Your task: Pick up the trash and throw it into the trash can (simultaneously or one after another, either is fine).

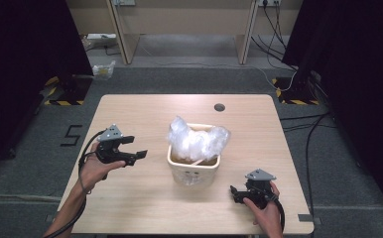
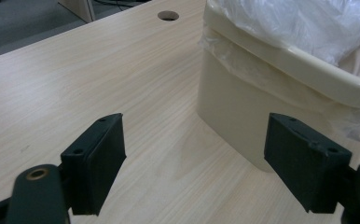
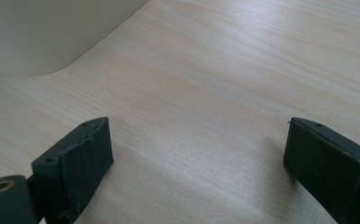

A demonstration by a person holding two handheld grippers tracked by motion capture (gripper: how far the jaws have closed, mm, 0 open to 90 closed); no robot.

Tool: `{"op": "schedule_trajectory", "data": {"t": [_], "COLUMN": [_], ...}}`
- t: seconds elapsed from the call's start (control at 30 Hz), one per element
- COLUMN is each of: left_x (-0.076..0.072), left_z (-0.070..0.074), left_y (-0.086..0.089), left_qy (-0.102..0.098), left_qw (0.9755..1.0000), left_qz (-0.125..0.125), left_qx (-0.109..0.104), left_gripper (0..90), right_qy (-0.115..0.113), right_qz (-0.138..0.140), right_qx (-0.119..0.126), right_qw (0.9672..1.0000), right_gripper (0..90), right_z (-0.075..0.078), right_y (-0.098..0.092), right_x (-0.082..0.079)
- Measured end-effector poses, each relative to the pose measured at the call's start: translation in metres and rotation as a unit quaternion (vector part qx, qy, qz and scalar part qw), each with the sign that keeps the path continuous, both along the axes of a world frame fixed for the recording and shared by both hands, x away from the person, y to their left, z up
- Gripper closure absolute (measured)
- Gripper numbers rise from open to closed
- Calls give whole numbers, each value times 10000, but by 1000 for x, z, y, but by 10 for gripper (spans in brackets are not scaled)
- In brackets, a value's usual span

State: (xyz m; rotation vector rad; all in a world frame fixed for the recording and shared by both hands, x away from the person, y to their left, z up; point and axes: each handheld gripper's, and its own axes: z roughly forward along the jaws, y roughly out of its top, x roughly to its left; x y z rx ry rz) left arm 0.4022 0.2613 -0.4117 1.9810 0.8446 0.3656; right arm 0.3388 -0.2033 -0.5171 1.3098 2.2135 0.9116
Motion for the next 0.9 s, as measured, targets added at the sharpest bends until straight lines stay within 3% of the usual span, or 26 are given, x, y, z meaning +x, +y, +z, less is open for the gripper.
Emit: {"op": "schedule_trajectory", "data": {"t": [0.43, 0.9], "left_x": [-10, -14], "left_z": [-22, -45], "left_y": [7, 8], "left_qy": [-19, 131], "left_qw": [10000, 9999], "left_qz": [34, 20], "left_qx": [-81, 67], "left_gripper": [184, 184], "right_qy": [0, -1], "right_qz": [0, 0], "right_qx": [1, 1], "right_qw": [10000, 10000], "right_gripper": [82, 83], "right_z": [0, 0], "right_y": [0, 0], "right_x": [0, 0]}}
